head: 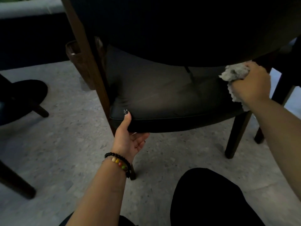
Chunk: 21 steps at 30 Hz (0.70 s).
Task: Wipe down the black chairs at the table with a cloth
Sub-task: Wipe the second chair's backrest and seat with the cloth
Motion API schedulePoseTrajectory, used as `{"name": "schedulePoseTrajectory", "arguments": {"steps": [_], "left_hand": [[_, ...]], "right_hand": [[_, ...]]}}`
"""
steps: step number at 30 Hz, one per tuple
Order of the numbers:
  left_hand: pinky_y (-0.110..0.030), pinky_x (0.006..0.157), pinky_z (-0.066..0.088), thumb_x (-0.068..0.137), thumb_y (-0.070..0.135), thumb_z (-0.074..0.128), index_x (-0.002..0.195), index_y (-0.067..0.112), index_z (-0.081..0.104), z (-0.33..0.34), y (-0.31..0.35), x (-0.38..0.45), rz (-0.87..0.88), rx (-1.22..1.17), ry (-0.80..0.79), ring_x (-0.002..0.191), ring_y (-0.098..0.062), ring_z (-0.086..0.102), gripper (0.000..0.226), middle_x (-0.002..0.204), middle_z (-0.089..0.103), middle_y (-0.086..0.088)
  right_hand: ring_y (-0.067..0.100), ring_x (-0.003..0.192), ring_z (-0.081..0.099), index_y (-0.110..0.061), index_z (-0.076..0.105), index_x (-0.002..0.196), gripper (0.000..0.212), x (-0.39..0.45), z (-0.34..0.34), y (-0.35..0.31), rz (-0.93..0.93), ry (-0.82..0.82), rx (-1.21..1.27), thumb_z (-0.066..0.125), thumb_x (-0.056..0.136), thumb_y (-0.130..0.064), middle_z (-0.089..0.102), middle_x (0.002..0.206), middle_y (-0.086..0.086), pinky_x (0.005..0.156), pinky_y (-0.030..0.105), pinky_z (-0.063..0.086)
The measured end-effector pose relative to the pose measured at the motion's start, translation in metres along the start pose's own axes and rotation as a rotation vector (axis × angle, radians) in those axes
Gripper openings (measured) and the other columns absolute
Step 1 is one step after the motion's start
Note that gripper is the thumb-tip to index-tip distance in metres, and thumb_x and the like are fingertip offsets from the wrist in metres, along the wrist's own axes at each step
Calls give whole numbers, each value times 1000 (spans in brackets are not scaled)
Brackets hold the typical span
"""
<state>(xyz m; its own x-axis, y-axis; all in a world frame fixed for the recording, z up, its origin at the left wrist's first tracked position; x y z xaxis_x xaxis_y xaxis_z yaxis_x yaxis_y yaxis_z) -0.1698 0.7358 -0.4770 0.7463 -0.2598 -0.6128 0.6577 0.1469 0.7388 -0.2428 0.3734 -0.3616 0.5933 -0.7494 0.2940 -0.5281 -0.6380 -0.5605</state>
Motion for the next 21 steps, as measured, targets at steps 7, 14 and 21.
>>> {"name": "schedulePoseTrajectory", "arguments": {"steps": [7, 14, 21], "left_hand": [[-30, 67, 46, 83, 67, 54, 103, 27, 64, 1, -1, 6, 16, -16, -2, 68, -15, 67, 46, 74, 75, 5], [-33, 76, 42, 85, 69, 48, 96, 28, 68, 2, 2, 2, 20, 68, 19, 72, -16, 71, 47, 85, 76, 5], [-39, 86, 42, 90, 64, 45, 95, 27, 66, 4, 4, -8, 21, 55, 64, 91, -20, 70, 43, 94, 75, 2]], "right_hand": [[30, 115, 57, -9, 64, 123, 38, -65, 11, -49, -163, 39, 156, 65, 85, -9, 64, 122, 15, 93, 18, 36], [23, 119, 55, -29, 68, 115, 37, -96, 84, -178, -374, -202, 262, 65, 79, -20, 63, 123, 2, 97, 29, 41], [27, 121, 46, -22, 55, 131, 47, -126, 133, -270, -765, -531, 115, 60, 84, -23, 51, 127, 5, 97, 34, 36]]}}
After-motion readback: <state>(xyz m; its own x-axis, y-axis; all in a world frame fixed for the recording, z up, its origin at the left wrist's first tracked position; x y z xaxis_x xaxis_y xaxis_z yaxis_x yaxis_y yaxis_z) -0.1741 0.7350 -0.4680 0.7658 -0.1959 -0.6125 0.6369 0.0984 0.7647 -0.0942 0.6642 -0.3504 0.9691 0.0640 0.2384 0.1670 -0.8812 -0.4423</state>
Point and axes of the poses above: each hand's wrist, its own x-axis towards the middle knuckle, its own z-axis out of the palm, y = z × x, the point moved 6 cm from there along x, towards the middle knuckle
